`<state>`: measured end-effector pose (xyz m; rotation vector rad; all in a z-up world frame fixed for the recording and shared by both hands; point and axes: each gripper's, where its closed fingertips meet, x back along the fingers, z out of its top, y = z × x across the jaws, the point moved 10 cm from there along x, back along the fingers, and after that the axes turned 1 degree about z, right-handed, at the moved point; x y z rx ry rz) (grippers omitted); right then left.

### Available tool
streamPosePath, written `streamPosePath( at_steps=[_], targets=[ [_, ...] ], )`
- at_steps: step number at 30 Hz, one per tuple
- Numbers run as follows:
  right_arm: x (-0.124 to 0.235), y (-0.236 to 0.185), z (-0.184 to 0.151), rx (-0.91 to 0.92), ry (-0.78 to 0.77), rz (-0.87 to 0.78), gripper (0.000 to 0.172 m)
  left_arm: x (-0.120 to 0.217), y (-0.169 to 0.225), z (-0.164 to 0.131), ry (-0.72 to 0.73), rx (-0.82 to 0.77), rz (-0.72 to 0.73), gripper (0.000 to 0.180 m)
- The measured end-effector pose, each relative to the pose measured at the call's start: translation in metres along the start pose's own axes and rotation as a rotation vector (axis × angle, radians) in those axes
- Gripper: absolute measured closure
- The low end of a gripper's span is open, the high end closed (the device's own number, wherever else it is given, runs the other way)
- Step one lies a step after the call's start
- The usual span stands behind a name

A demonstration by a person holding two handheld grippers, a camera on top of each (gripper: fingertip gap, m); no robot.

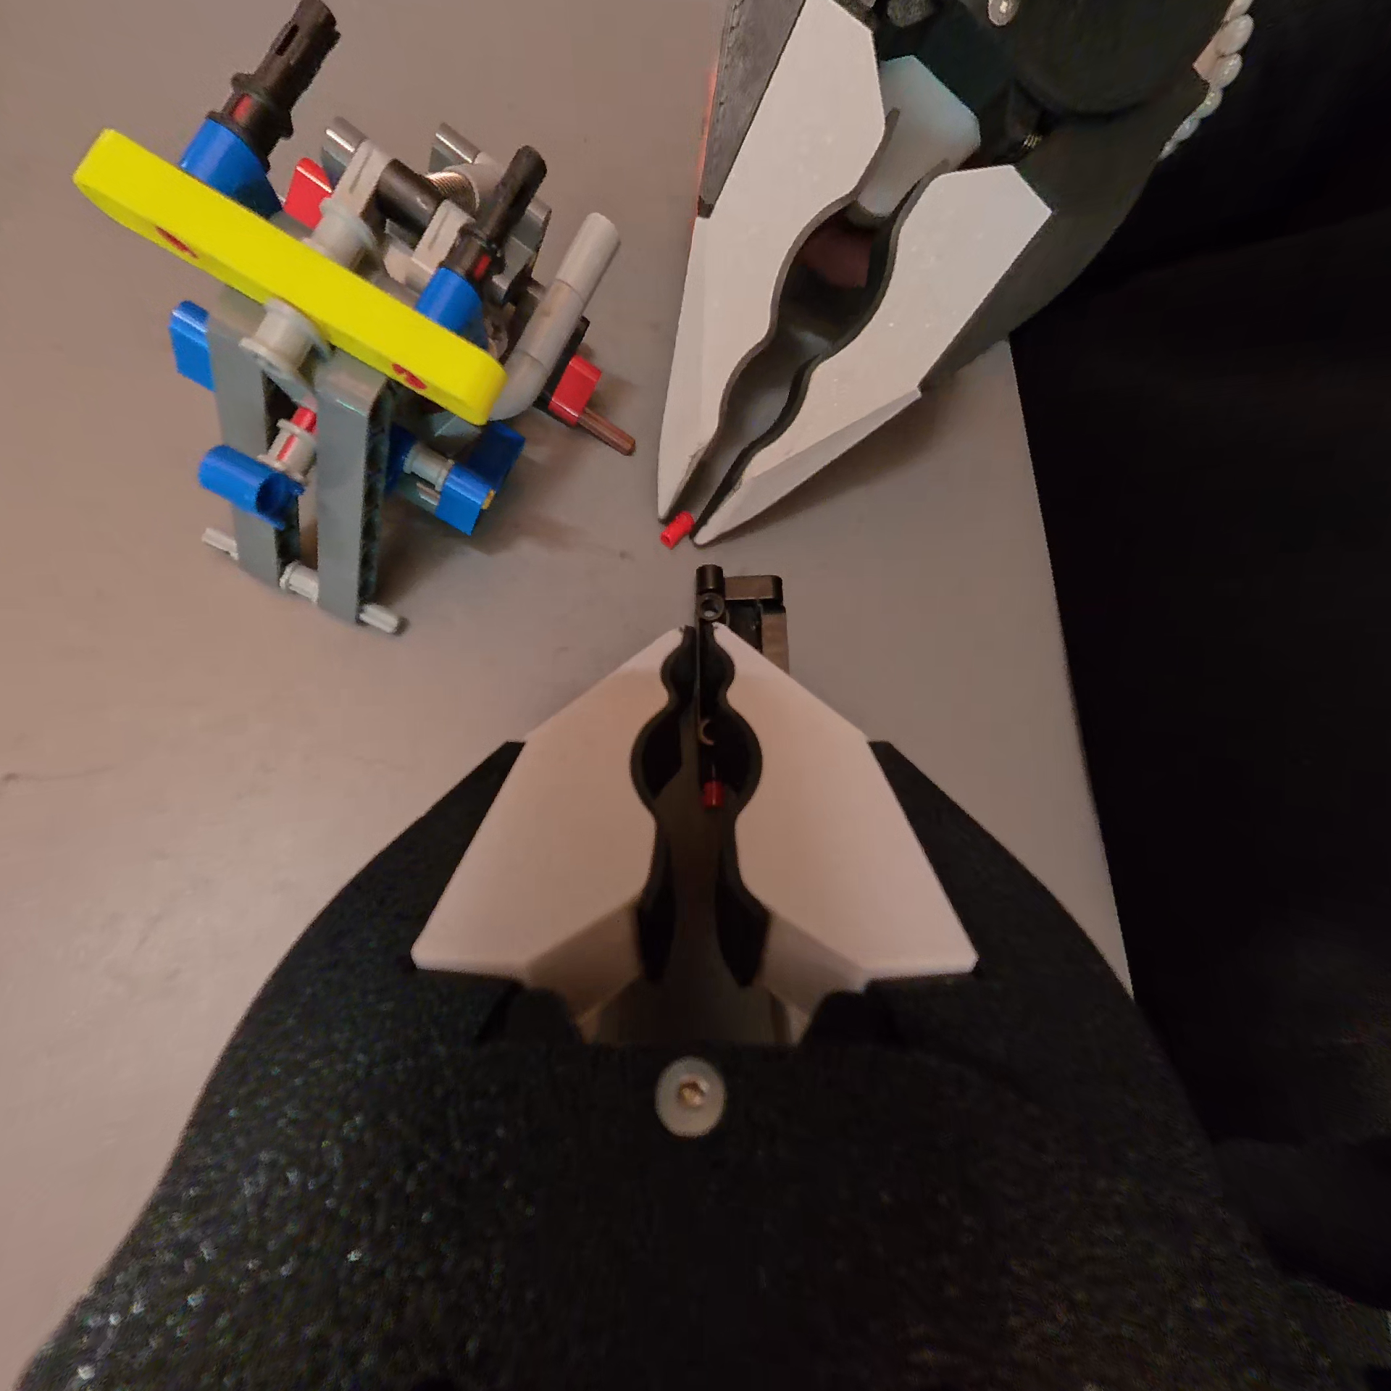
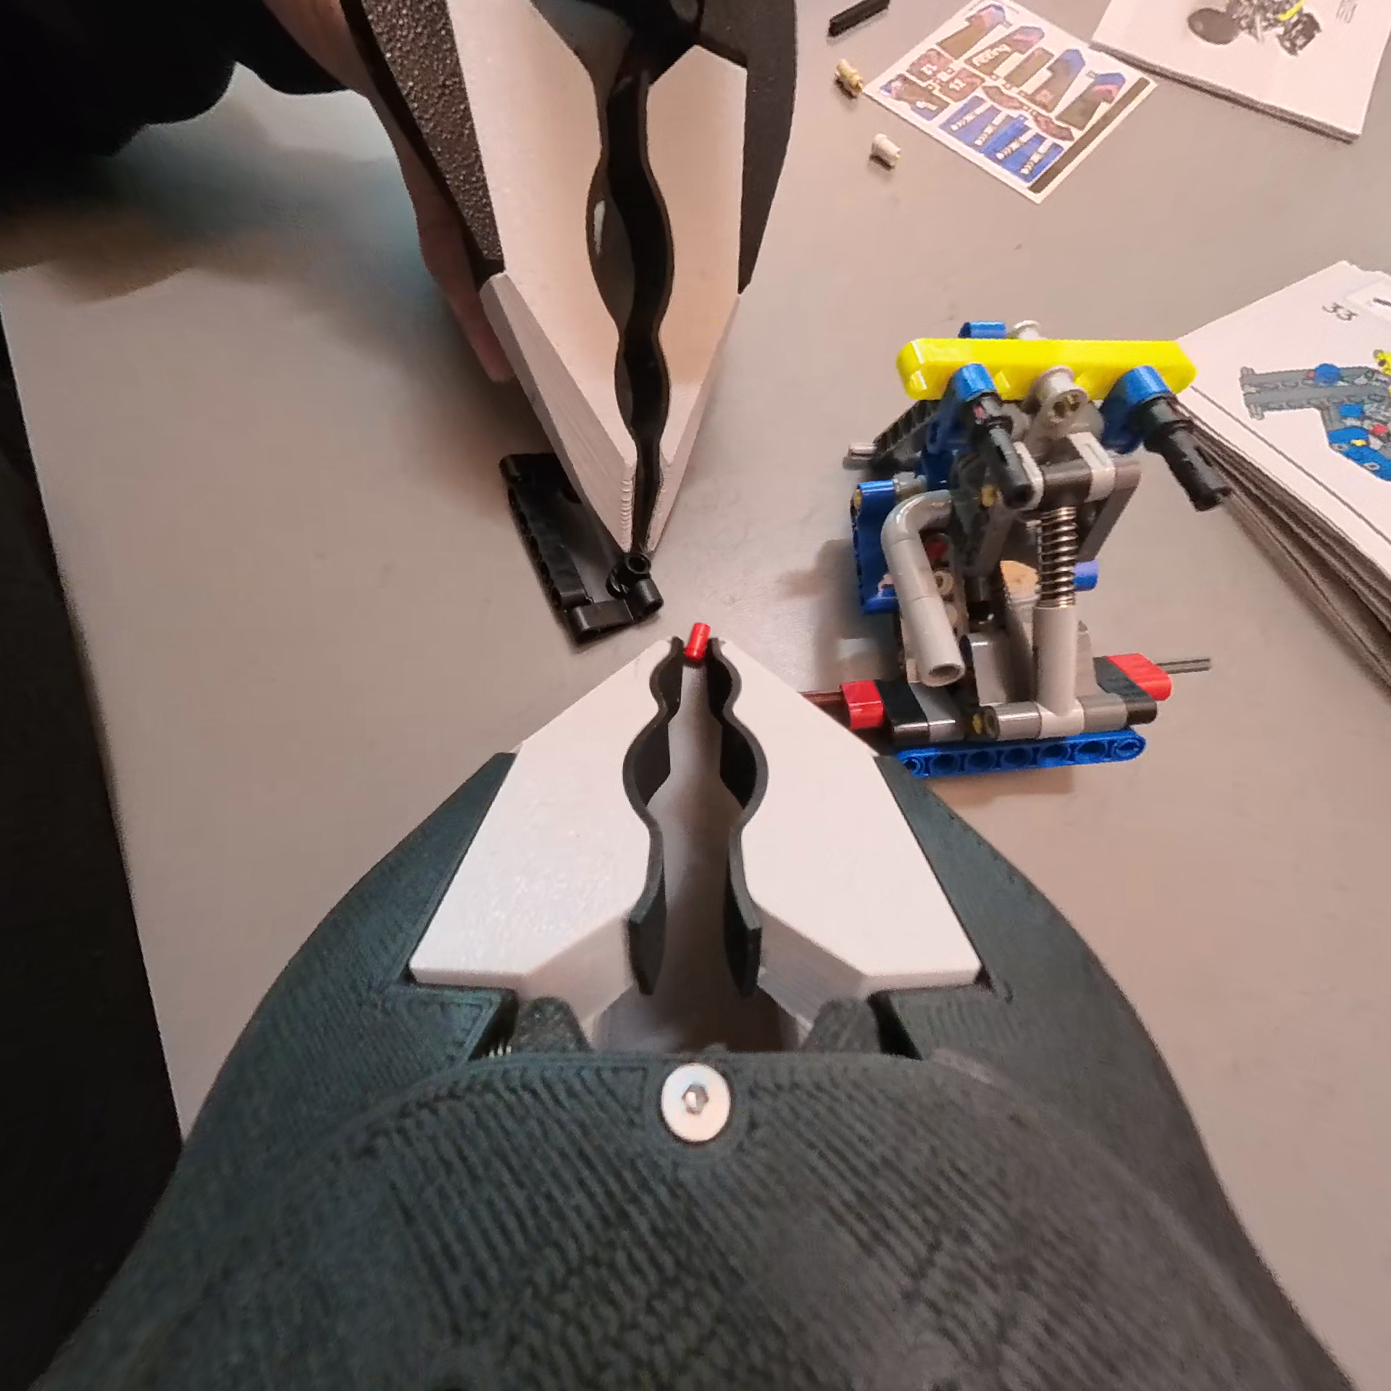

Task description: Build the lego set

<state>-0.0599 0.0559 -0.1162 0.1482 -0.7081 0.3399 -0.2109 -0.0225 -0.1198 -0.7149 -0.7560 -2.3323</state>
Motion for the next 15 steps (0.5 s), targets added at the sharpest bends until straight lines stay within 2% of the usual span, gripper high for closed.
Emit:
streamPosePath(
  at_steps=[6,15],
  targets=[
    [0.0026,-0.0002,-0.0020,-0.008,0.001,-0.025,0.162,0.0002,-0.0002,-0.0003,0.000,0.001,-0.002,0.180],
    [0.0024,-0.0008,-0.0023,0.024,0.001,-0.004,0.169,0.0000,-0.0002,-0.0001,-0.002,0.001,-0.006,0.180]
  ],
)
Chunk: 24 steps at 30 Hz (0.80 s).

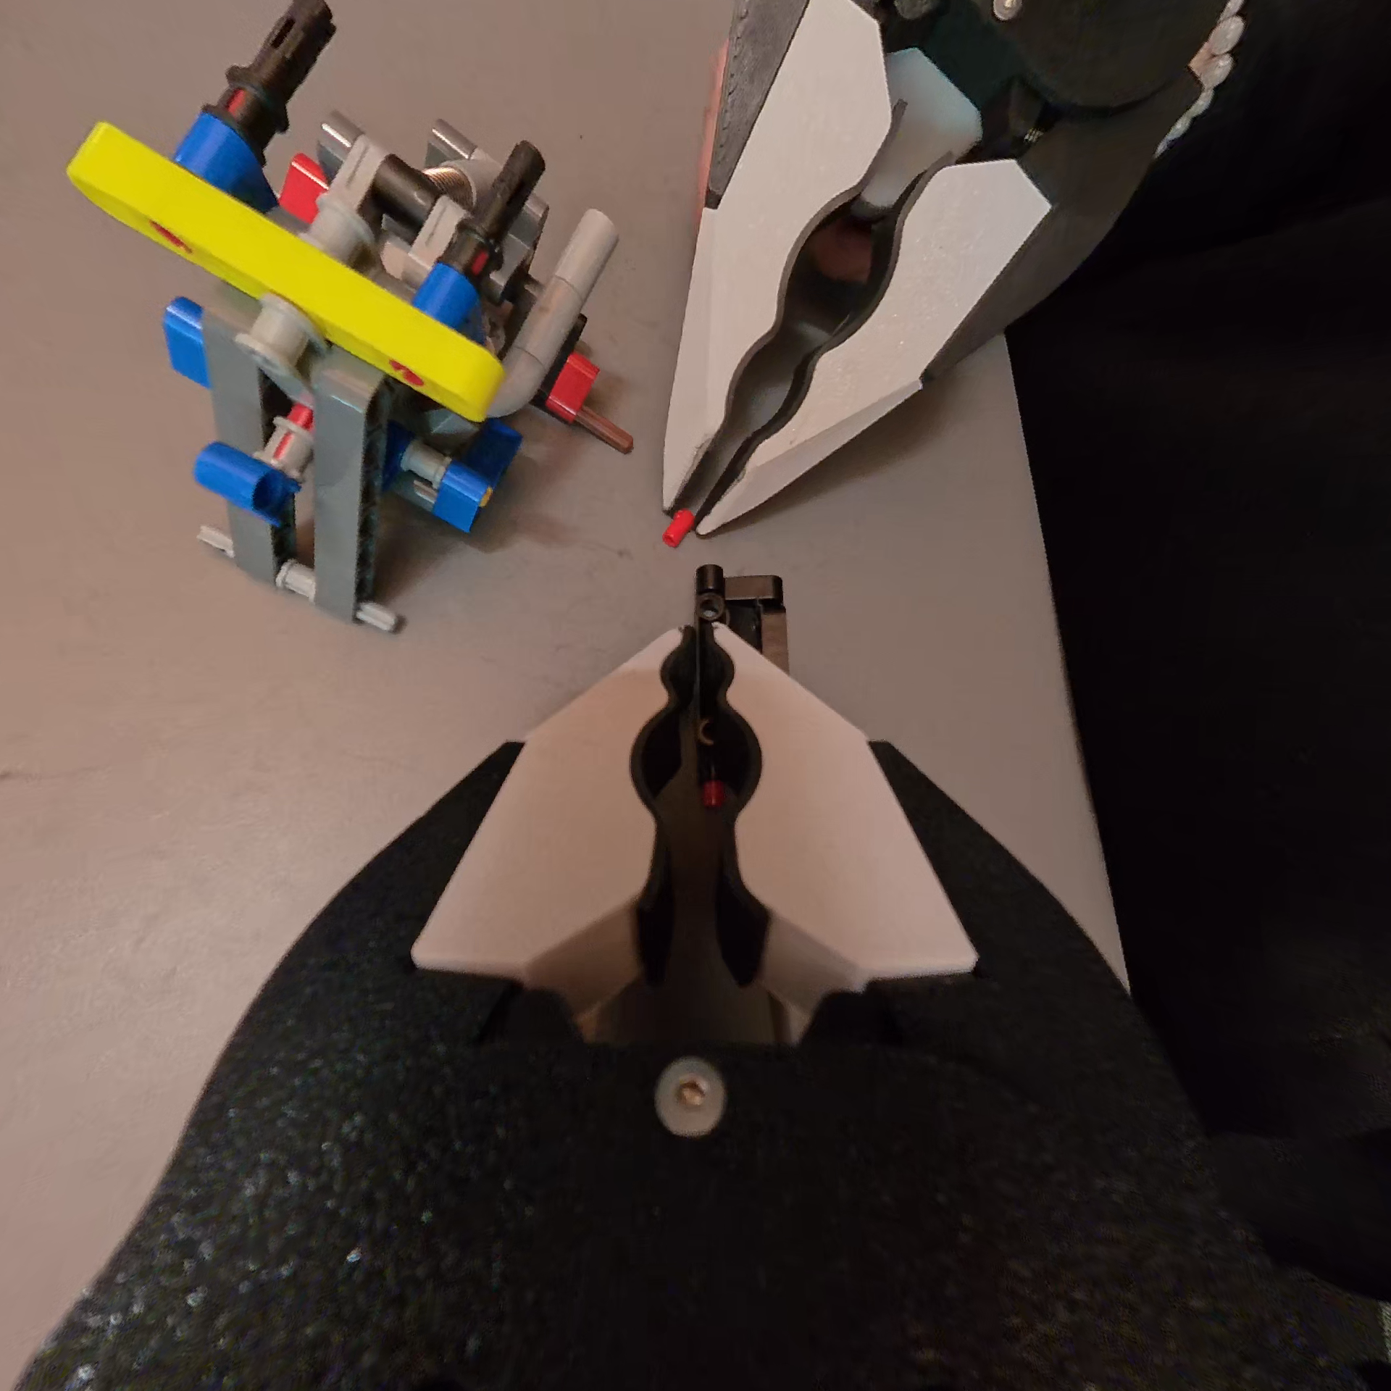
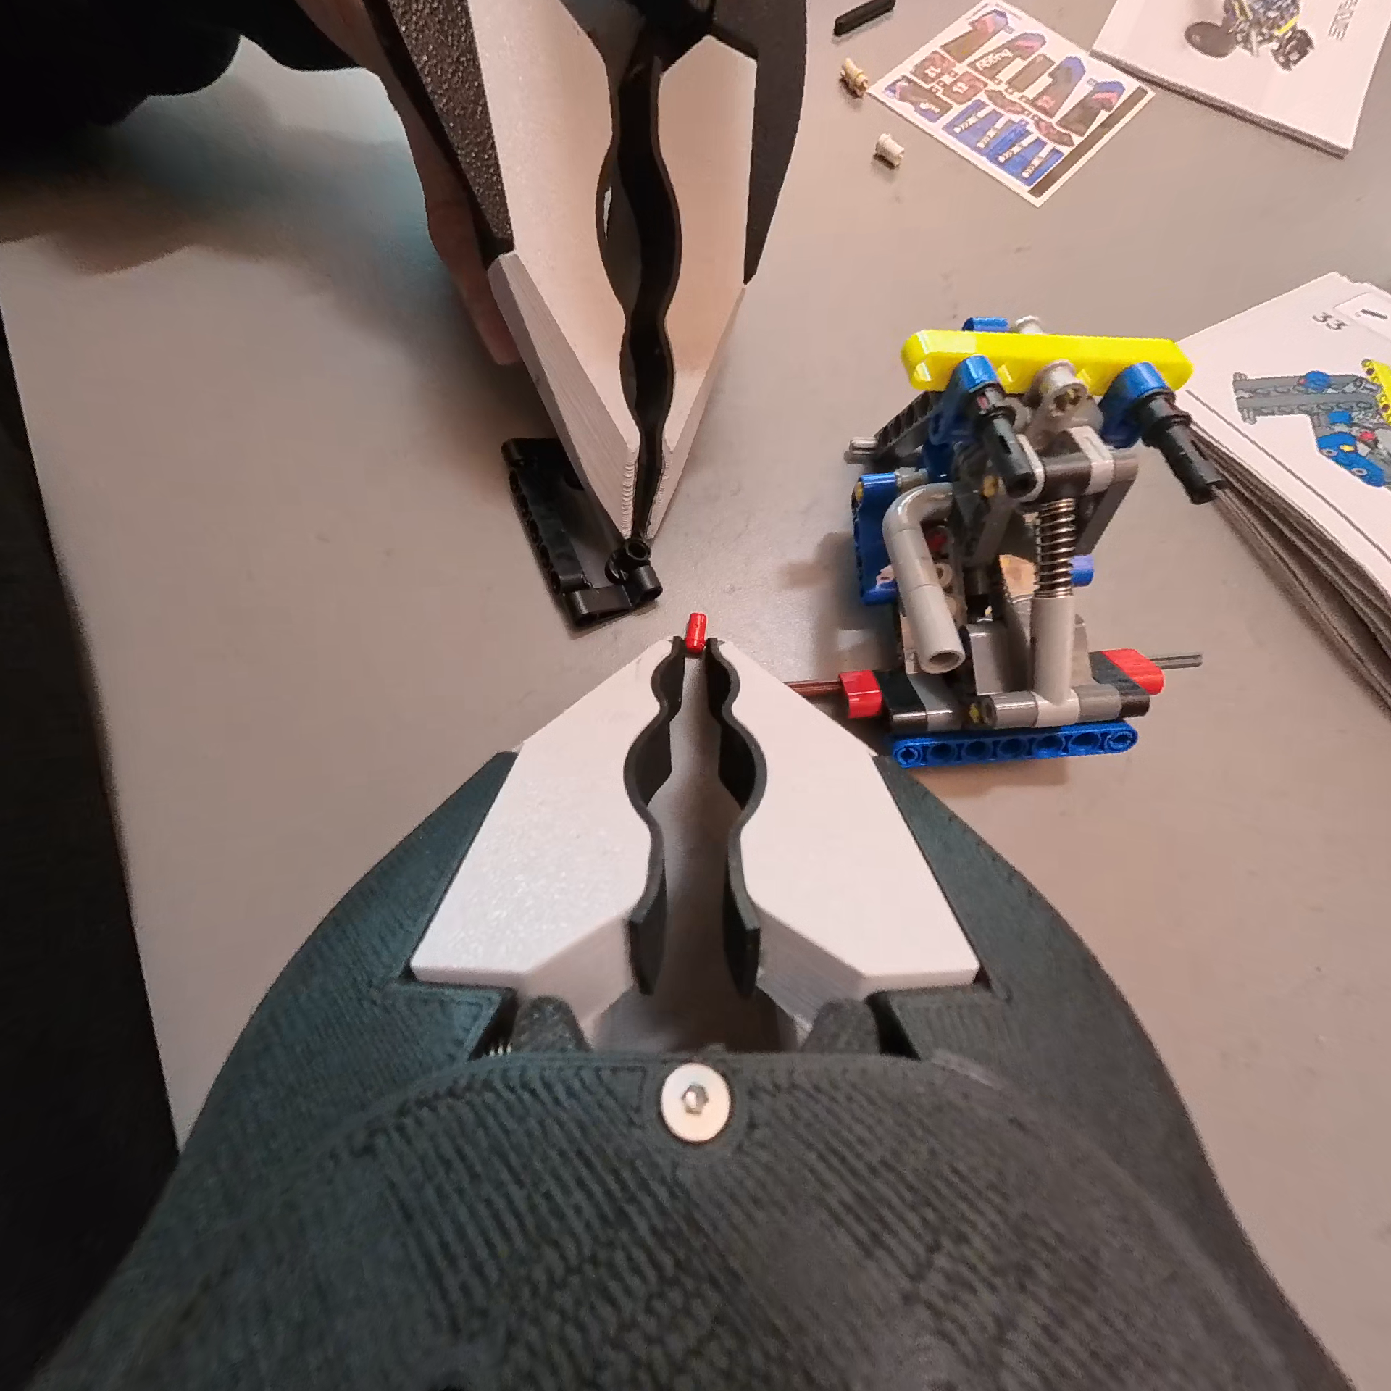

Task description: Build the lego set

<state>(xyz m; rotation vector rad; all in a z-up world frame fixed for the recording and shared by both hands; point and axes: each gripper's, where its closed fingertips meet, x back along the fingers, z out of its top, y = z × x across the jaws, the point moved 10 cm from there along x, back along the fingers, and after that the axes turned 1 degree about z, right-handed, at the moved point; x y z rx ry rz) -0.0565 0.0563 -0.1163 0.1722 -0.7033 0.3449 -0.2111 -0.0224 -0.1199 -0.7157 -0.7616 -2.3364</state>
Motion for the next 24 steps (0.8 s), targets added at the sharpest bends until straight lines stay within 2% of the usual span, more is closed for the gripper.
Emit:
streamPosePath(
  at_steps=[9,18,24],
  targets=[
    [-0.0020,0.0035,0.0012,0.114,0.009,0.032,0.169,0.0037,-0.0023,0.0002,-0.014,-0.002,0.014,0.180],
    [-0.0043,0.0087,0.0031,0.139,0.011,0.073,0.169,0.0034,-0.0018,0.0002,-0.015,-0.004,0.013,0.180],
    [-0.0055,0.0048,0.0034,0.289,0.034,0.080,0.170,0.0065,-0.0020,-0.0002,-0.033,-0.008,0.022,0.180]
  ],
)
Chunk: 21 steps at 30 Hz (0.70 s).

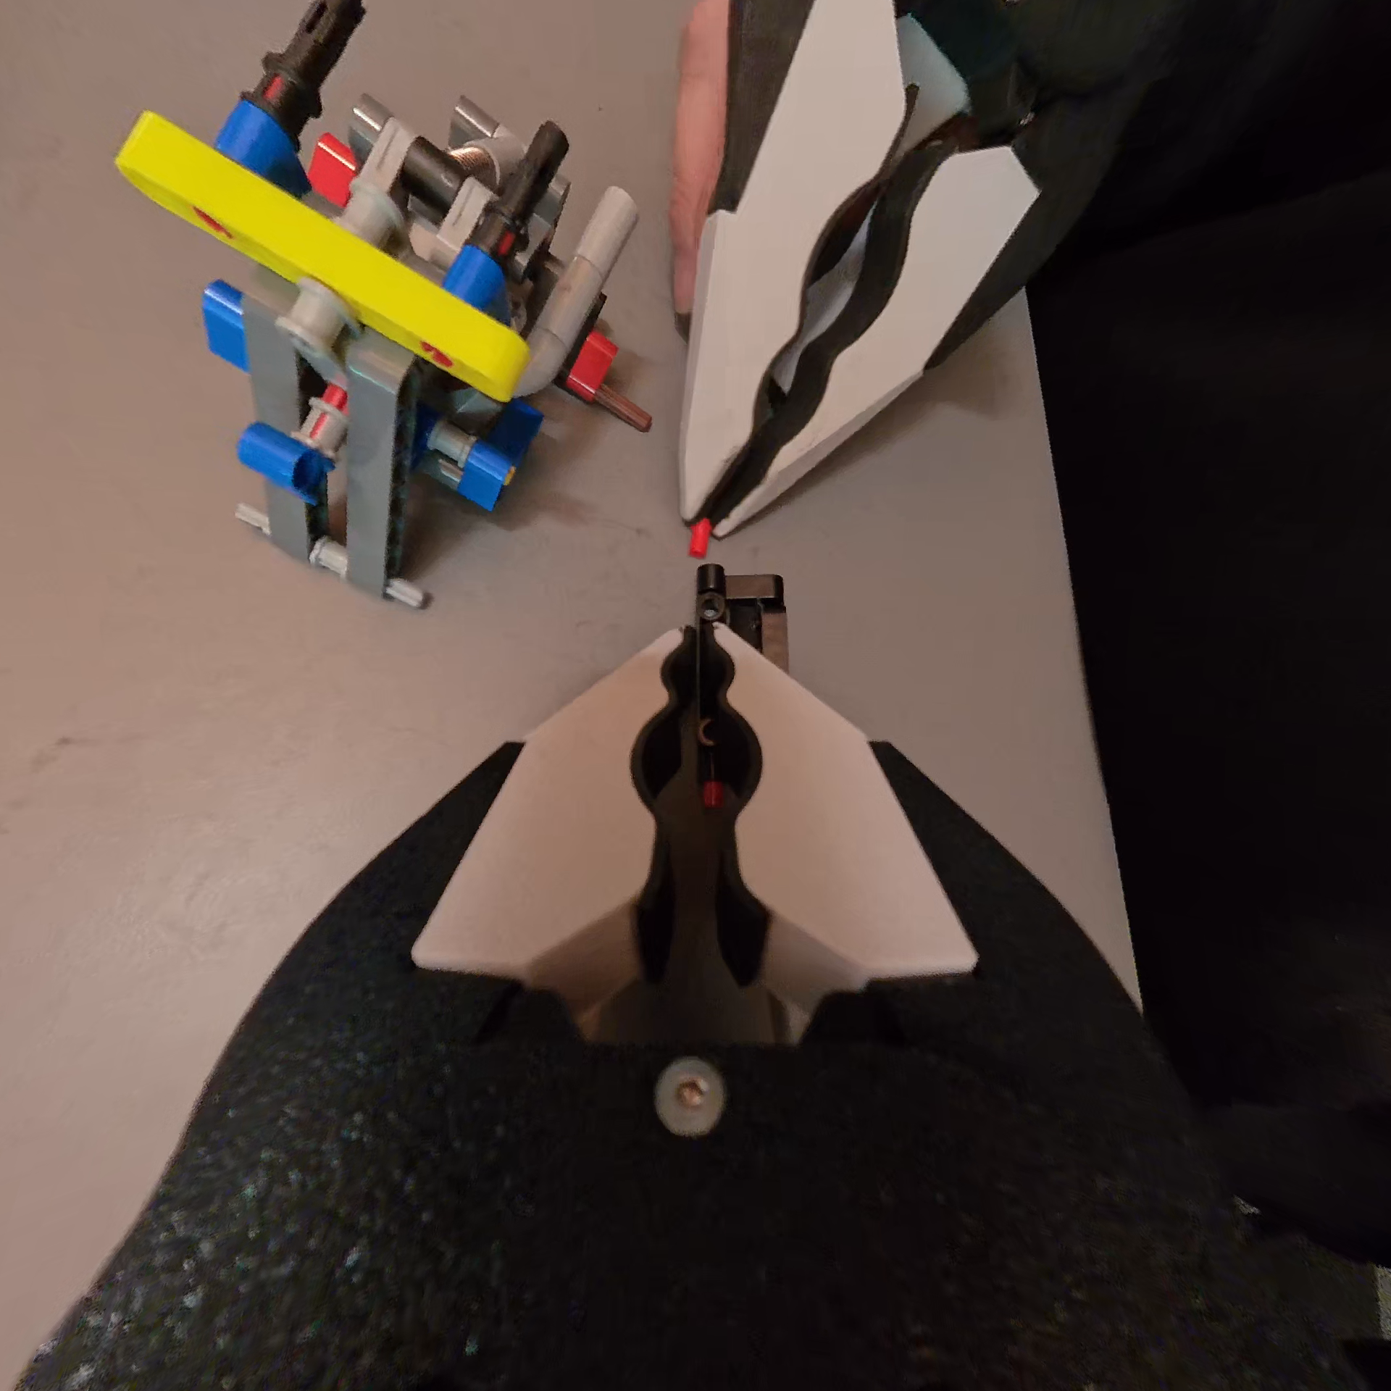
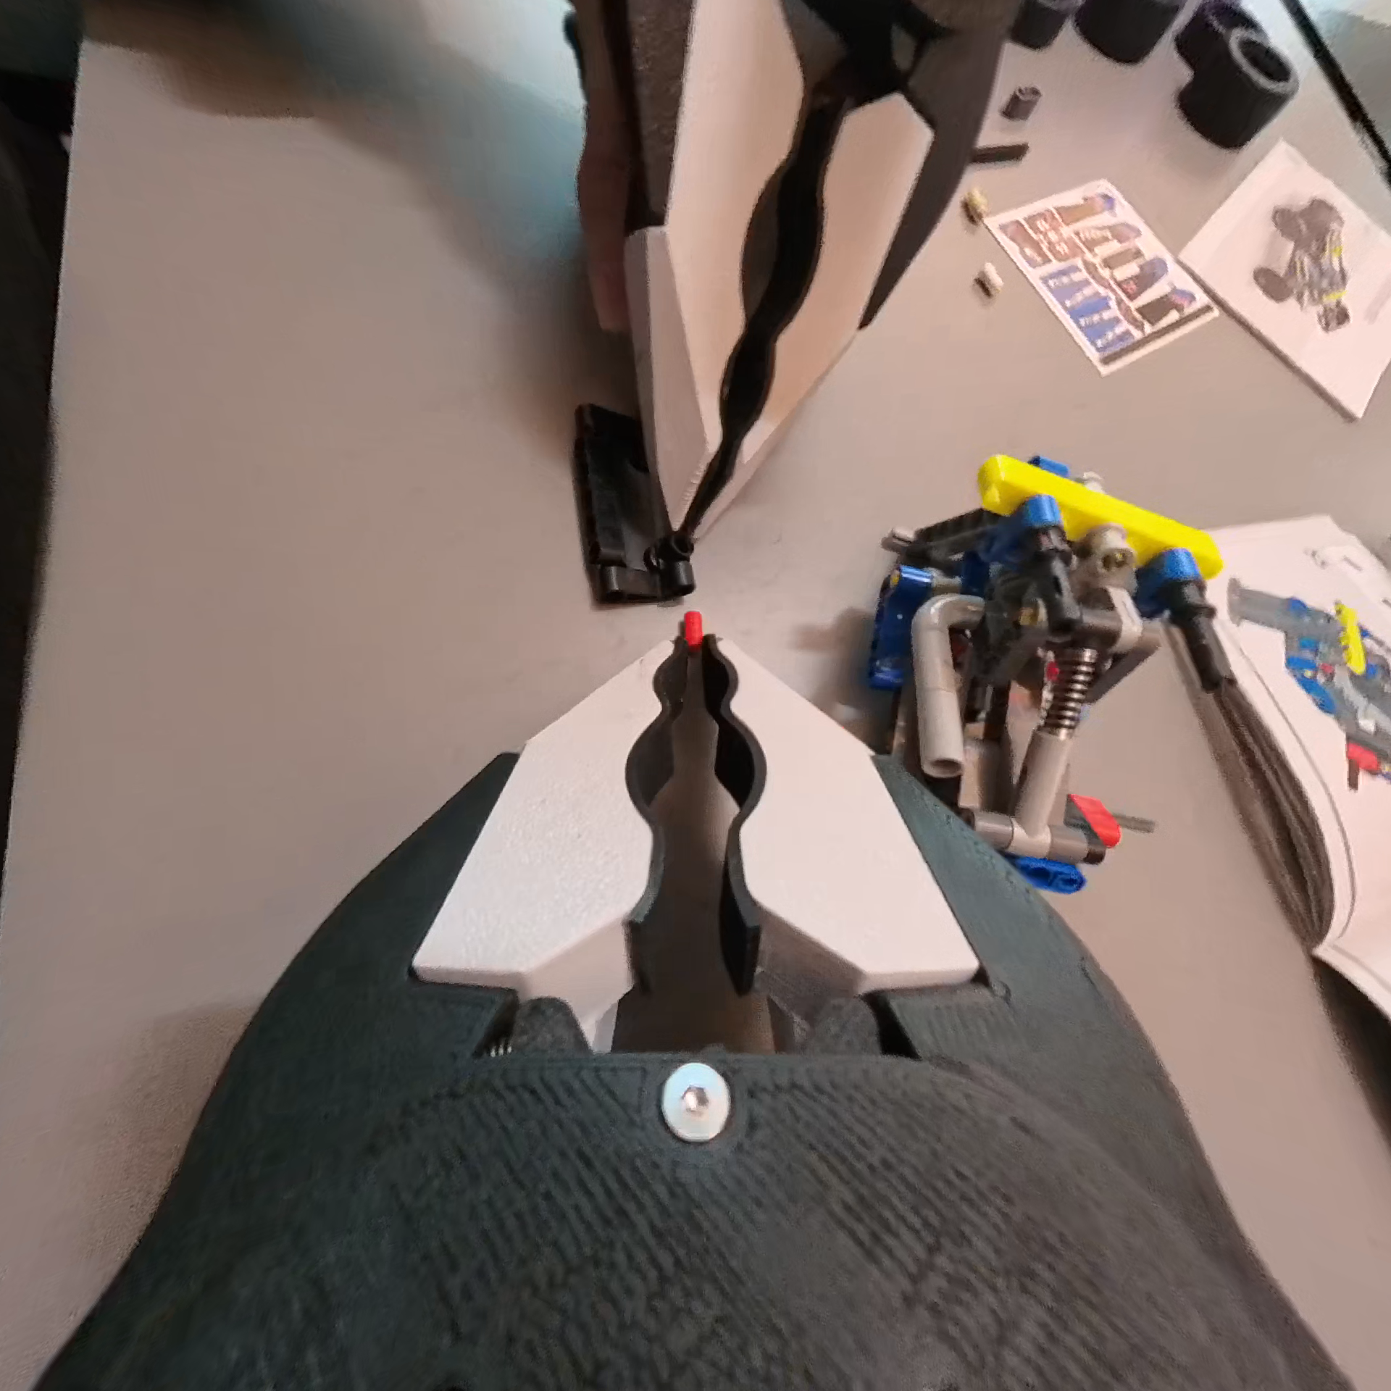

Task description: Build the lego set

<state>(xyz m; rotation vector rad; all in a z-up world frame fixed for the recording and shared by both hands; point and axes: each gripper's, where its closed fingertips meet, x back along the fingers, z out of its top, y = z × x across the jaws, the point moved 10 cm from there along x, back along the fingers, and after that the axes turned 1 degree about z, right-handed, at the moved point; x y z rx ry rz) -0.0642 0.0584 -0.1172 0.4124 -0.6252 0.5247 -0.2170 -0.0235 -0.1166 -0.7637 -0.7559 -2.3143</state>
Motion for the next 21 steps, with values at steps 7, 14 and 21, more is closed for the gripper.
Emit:
streamPosePath(
  at_steps=[7,14,21],
  targets=[
    [-0.0022,-0.0037,0.0024,0.100,0.023,-0.009,0.170,-0.0006,0.0009,0.0000,-0.005,0.001,-0.001,0.180],
    [-0.0029,-0.0020,0.0024,0.119,0.029,-0.008,0.170,-0.0008,0.0006,-0.0008,0.001,0.007,-0.003,0.180],
    [-0.0028,-0.0007,0.0013,0.183,0.048,0.000,0.170,-0.0012,0.0000,-0.0031,0.021,0.026,-0.007,0.180]
  ],
)
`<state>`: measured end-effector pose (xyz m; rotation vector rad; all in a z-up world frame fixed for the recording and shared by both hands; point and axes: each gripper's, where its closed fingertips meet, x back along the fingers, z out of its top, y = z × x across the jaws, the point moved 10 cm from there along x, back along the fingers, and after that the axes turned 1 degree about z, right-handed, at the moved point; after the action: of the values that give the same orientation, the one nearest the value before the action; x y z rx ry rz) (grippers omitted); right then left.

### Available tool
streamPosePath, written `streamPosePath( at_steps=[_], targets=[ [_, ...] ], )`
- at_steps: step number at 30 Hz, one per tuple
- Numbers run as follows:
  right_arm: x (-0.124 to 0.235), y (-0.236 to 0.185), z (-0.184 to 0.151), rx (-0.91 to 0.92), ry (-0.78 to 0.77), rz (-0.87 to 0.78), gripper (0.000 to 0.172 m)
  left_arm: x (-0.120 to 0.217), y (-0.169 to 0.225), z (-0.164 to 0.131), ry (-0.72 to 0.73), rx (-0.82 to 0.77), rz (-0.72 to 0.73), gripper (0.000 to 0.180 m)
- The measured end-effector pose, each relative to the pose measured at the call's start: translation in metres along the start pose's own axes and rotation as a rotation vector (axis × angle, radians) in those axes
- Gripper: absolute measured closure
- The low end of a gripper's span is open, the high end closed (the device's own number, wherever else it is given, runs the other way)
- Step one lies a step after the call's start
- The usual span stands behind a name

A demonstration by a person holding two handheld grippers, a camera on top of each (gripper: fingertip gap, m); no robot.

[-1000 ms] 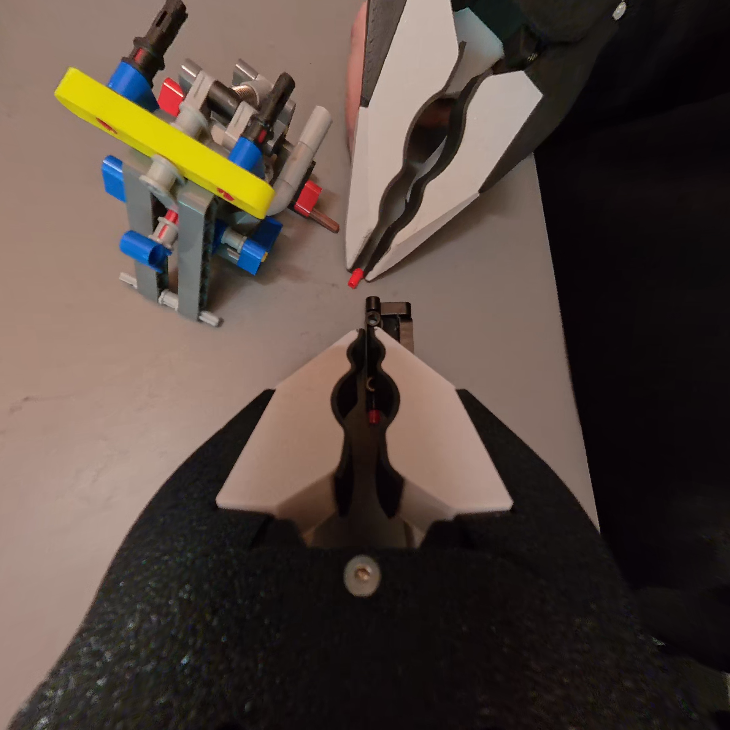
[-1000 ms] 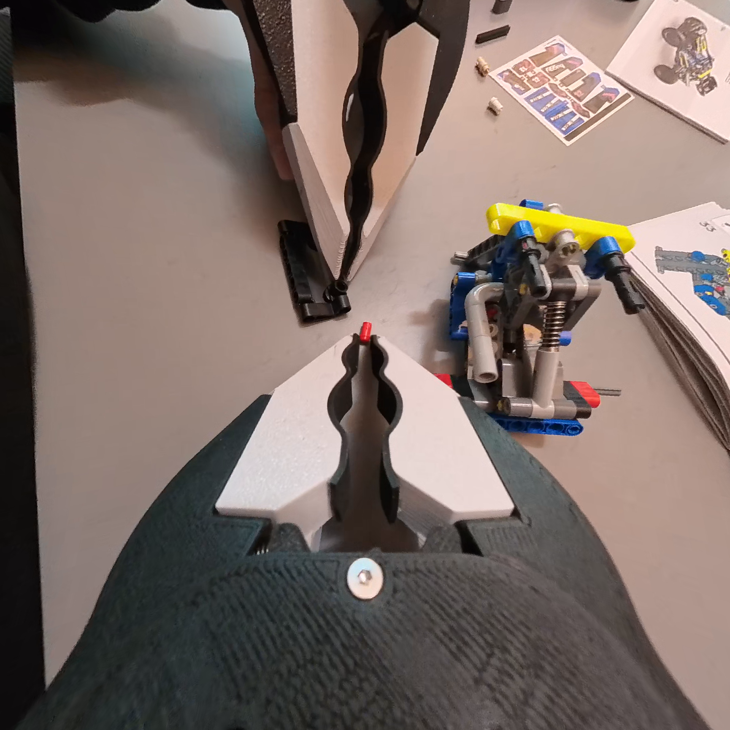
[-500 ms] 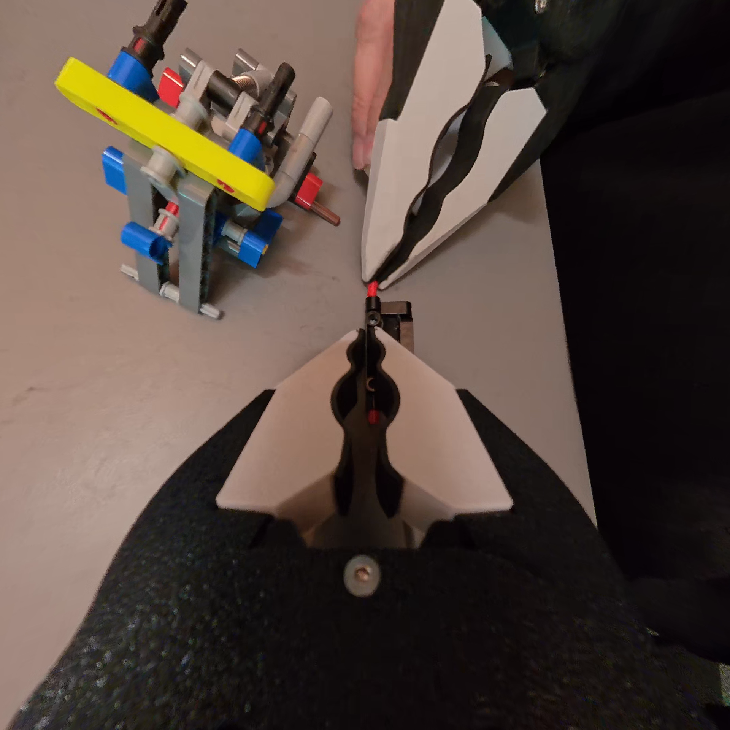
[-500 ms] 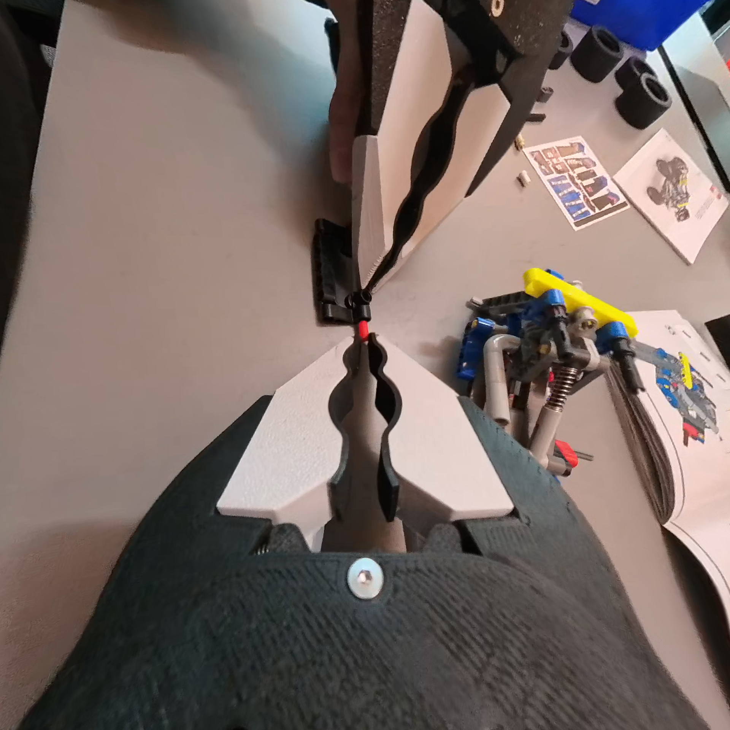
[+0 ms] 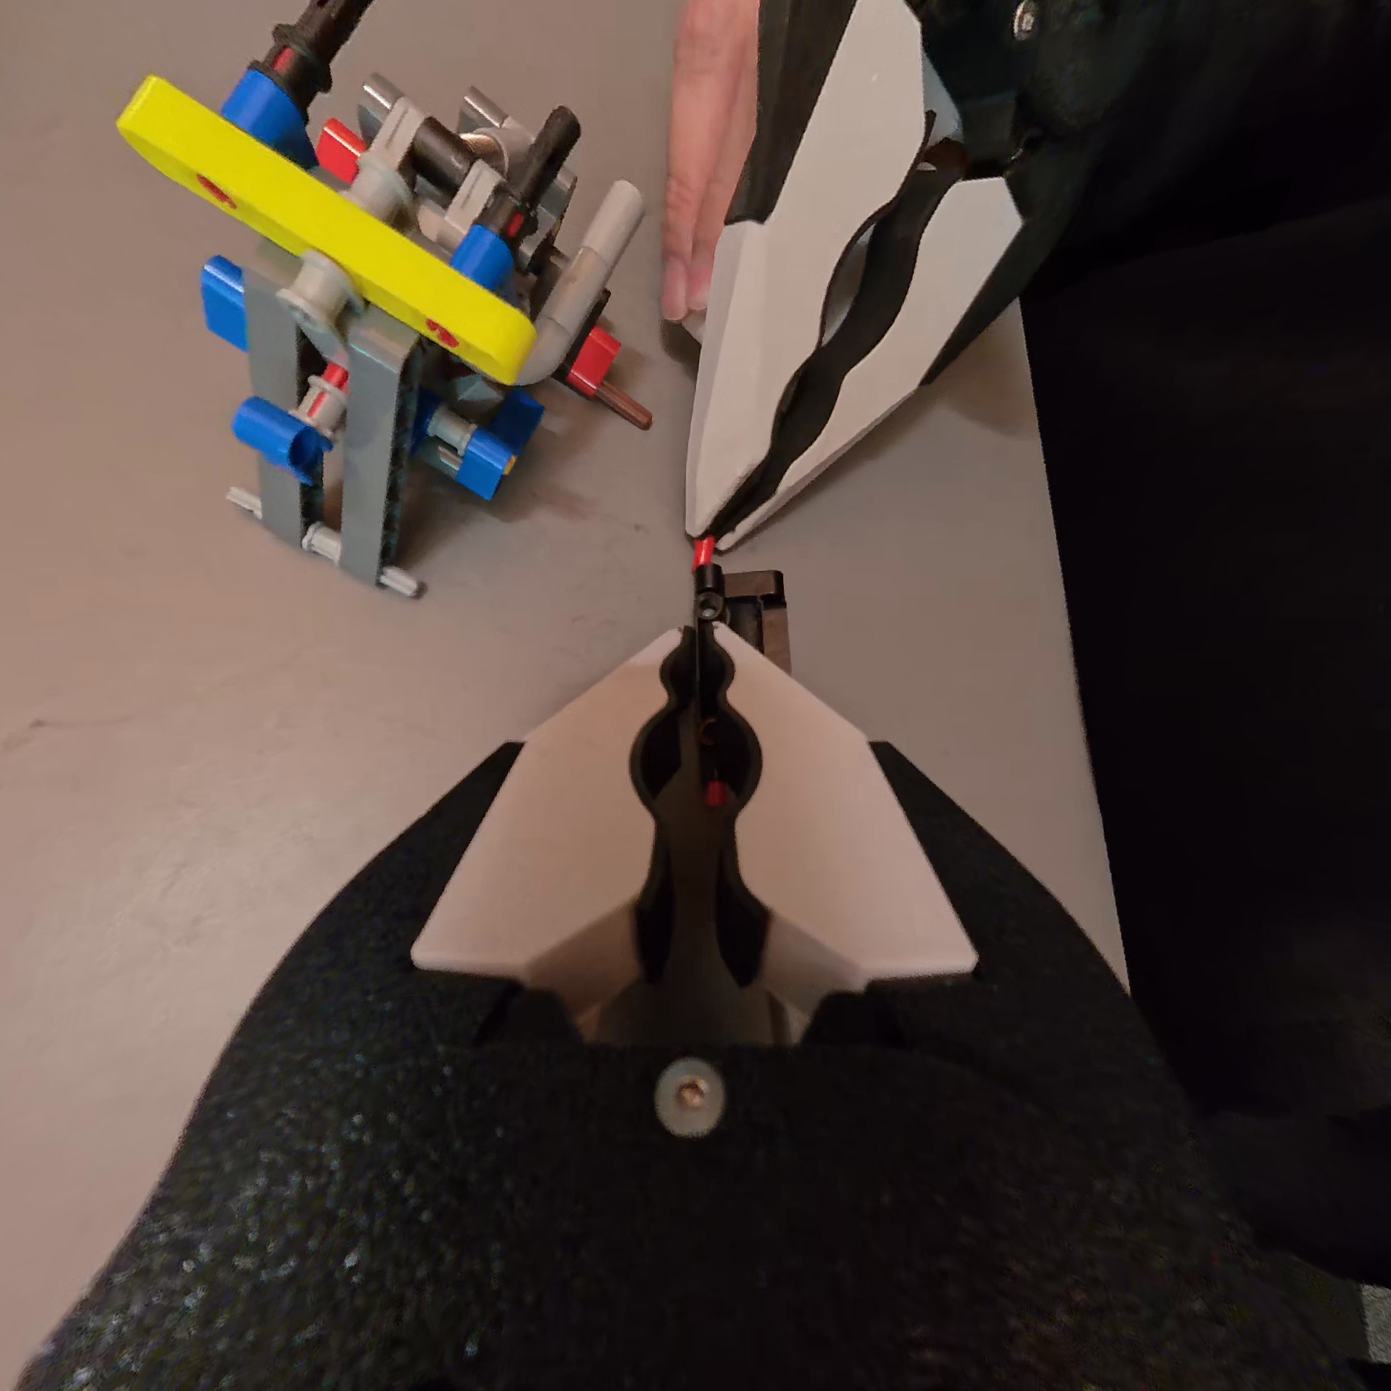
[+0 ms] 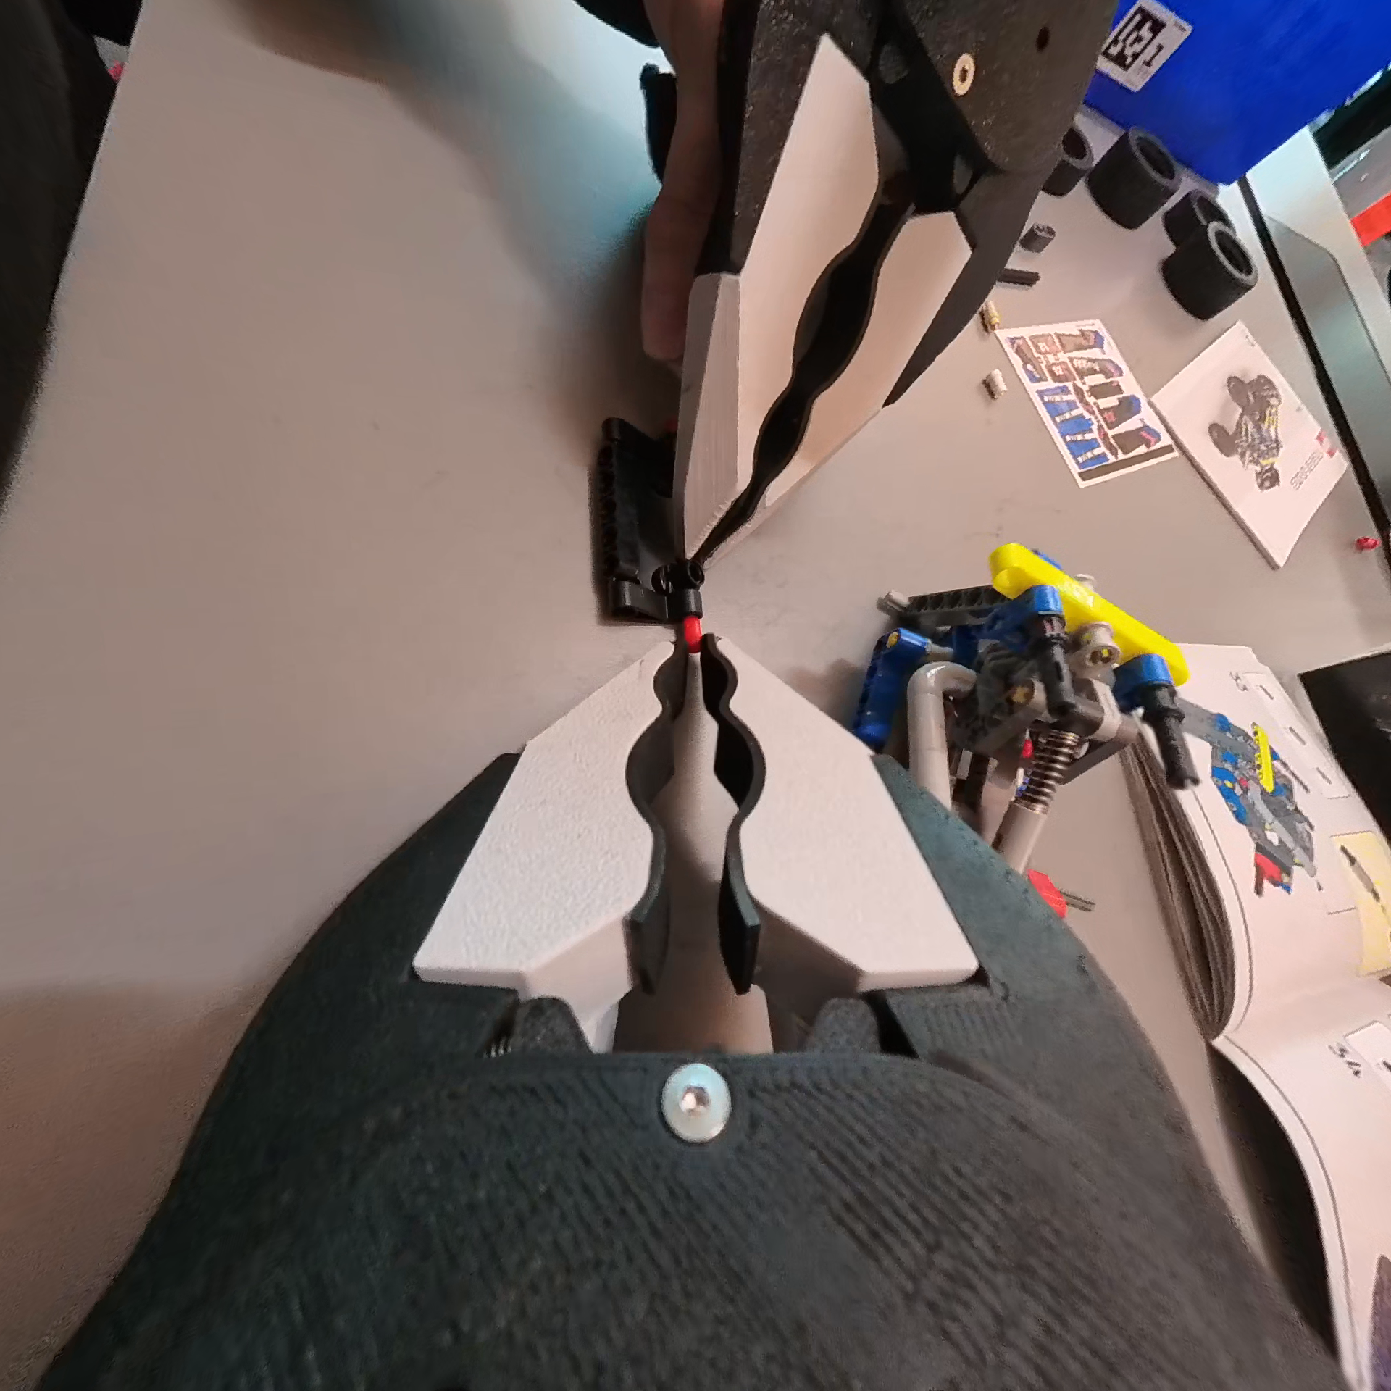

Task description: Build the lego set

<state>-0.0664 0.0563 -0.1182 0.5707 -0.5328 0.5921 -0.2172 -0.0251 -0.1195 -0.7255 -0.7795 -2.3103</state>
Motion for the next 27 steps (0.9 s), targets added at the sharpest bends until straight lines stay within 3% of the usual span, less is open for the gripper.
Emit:
streamPosePath(
  at_steps=[19,27],
  targets=[
    [-0.004,0.011,0.000,-0.162,-0.020,0.104,0.170,0.001,-0.001,0.004,-0.045,-0.018,-0.003,0.180],
    [-0.003,0.007,0.001,-0.070,0.000,0.069,0.170,0.002,0.000,0.003,-0.056,-0.048,0.005,0.180]
  ],
)
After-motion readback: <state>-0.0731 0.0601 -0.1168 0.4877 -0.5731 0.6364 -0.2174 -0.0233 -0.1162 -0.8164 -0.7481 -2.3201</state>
